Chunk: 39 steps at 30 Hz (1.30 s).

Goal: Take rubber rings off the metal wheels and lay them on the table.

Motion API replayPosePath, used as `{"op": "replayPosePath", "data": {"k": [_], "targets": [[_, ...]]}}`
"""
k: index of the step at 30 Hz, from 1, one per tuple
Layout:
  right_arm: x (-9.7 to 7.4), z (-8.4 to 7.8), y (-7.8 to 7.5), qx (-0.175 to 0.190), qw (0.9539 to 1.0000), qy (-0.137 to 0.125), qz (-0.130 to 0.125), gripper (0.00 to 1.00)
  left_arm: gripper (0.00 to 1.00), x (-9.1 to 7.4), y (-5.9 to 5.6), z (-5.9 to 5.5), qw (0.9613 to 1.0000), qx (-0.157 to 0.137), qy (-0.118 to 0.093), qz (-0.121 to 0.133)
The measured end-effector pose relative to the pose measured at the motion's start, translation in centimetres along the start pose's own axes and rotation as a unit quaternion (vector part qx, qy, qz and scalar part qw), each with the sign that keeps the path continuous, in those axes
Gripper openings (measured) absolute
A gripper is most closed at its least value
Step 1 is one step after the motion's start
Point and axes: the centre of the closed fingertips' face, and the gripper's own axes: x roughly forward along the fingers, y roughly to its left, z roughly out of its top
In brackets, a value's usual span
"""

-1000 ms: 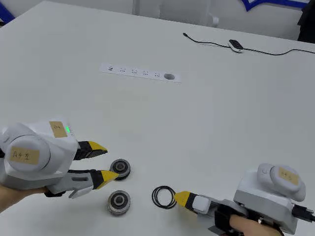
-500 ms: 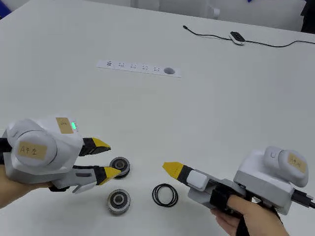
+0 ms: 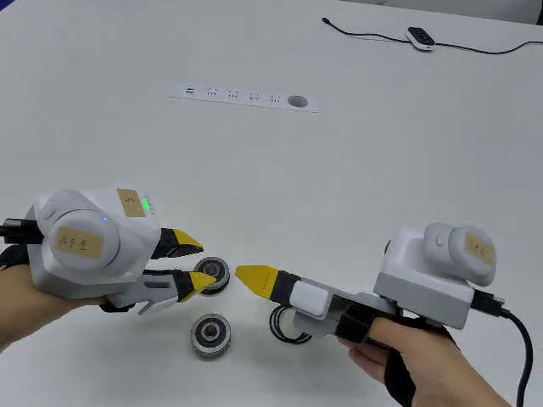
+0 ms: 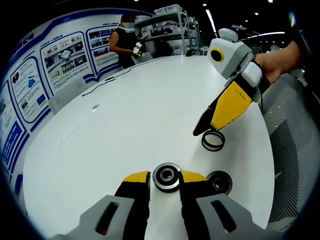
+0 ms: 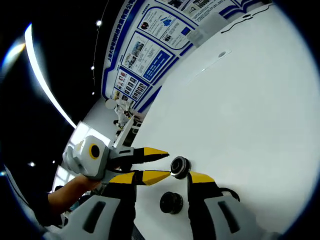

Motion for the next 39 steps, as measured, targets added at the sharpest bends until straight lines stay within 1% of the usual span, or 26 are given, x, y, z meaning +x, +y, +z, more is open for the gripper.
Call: {"op": "replayPosePath", "data": {"k": [2, 6, 10, 13, 15, 20, 25, 30, 34, 38, 39], "targets": [[0.6, -0.1, 0.2, -0.006, 0.9999, 0.006, 0.005, 0.46, 0.23, 0.3, 0.1, -0.2, 1.0, 0.005, 0.006, -0.001], [1.4, -0.3, 0.4, -0.019, 0.9996, 0.017, 0.009, 0.54, 0.2, 0.5, 0.0, -0.3, 0.9999, 0.003, 0.007, -0.007], [1.8, -0.5, 0.6, -0.023, 0.9994, 0.023, 0.014, 0.54, 0.18, 0.7, -0.1, -0.5, 0.9999, 0.005, 0.011, -0.012], [2.1, -0.5, 0.6, -0.025, 0.9992, 0.026, 0.017, 0.54, 0.17, 0.8, -0.2, -0.5, 0.9998, 0.002, 0.009, -0.018], [2.3, -0.5, 0.6, -0.026, 0.9991, 0.028, 0.018, 0.54, 0.16, 1.0, -0.2, -0.6, 0.9997, 0.004, 0.013, -0.02], [2.7, -0.5, 0.4, -0.026, 0.999, 0.032, 0.02, 0.55, 0.16, 1.0, -0.2, -0.7, 0.9996, -0.006, 0.011, -0.026], [3.2, -0.7, 0.3, -0.024, 0.9988, 0.036, 0.021, 0.55, 0.14, 1.0, -0.4, -0.8, 0.9993, -0.015, 0.008, -0.032], [3.7, -0.9, 0.1, -0.017, 0.9987, 0.041, 0.024, 0.57, 0.14, 1.0, -0.5, -0.7, 0.9993, -0.014, 0.009, -0.034], [4.2, -1.0, -0.1, -0.013, 0.9987, 0.044, 0.021, 0.59, 0.13, 1.0, -0.5, -0.7, 0.9993, -0.001, 0.012, -0.035], [4.8, -1.1, -0.2, -0.003, 0.9987, 0.046, 0.021, 0.62, 0.13, 1.0, -0.5, -0.7, 0.9992, -0.011, 0.009, -0.037], [4.9, -1.2, -0.2, -0.002, 0.9987, 0.047, 0.017, 0.62, 0.13, 1.0, -0.5, -0.7, 0.9992, -0.012, 0.009, -0.037]]}}
